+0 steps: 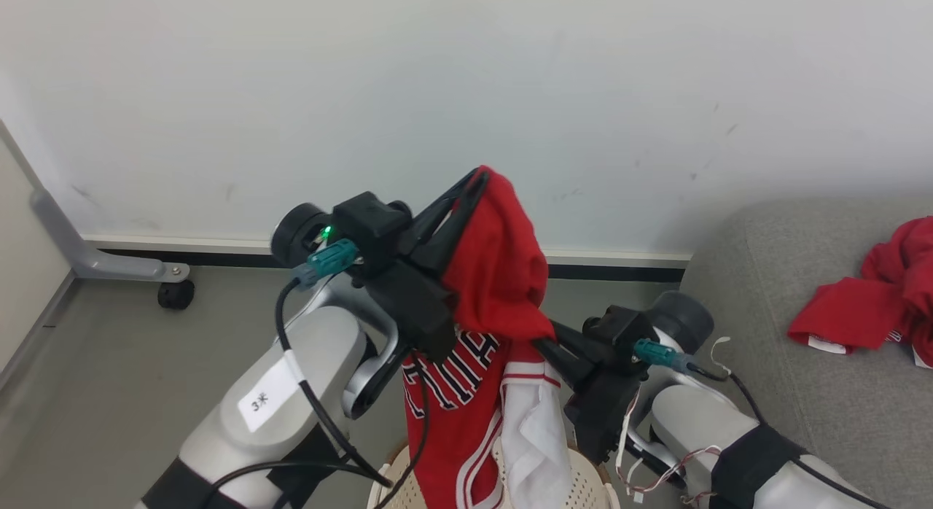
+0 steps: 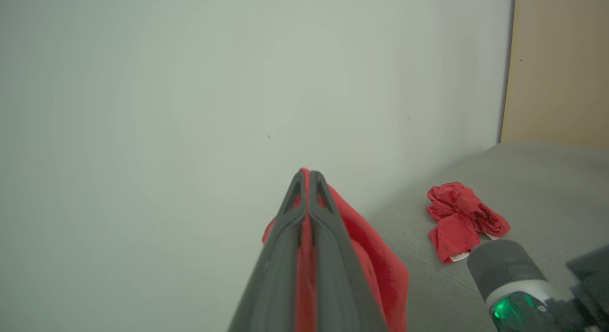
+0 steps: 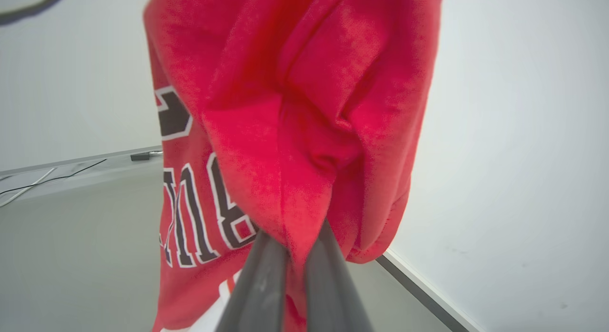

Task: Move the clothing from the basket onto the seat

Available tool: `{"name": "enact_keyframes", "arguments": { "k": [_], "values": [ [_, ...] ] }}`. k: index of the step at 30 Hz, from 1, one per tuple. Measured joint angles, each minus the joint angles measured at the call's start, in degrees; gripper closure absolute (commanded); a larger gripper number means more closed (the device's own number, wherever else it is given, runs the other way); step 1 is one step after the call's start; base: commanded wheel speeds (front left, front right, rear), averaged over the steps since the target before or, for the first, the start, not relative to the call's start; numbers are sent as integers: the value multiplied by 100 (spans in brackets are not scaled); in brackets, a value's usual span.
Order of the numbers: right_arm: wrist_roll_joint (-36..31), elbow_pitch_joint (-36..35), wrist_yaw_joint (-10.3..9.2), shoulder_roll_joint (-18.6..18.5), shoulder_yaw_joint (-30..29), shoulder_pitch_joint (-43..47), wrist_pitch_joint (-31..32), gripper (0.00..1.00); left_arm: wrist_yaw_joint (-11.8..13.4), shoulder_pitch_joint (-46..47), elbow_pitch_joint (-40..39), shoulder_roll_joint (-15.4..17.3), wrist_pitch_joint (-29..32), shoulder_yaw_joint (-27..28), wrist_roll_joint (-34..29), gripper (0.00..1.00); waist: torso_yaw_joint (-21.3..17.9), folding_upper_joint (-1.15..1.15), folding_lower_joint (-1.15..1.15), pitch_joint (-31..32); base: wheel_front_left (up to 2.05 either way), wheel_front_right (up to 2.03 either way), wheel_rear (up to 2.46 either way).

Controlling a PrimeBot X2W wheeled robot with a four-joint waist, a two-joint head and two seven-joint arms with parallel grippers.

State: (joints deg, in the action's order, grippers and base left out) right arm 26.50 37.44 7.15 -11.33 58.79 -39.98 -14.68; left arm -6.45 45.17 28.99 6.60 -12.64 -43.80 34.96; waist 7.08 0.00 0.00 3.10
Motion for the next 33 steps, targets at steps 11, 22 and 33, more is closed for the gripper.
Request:
{"name": "enact_keyframes", "arguments": {
  "k": [11,22,33],
  "values": [
    [624,-622,0,-592,-257,-316,0,100,328,-776,350,368,-65,413,186,0,-442,0,0,-25,0,0,0],
    [772,-993,0,-1193,-720,-435,0,100,394,-1823,137,430,-134,283,293,0,-1100,0,0,34,0,0,0],
    [776,-1886,-269,-2027,-1027,-342,58,100,397,-2578,-524,116,-165,0,218,0,-2001,0,0,81,0,0,0]
  ]
}}
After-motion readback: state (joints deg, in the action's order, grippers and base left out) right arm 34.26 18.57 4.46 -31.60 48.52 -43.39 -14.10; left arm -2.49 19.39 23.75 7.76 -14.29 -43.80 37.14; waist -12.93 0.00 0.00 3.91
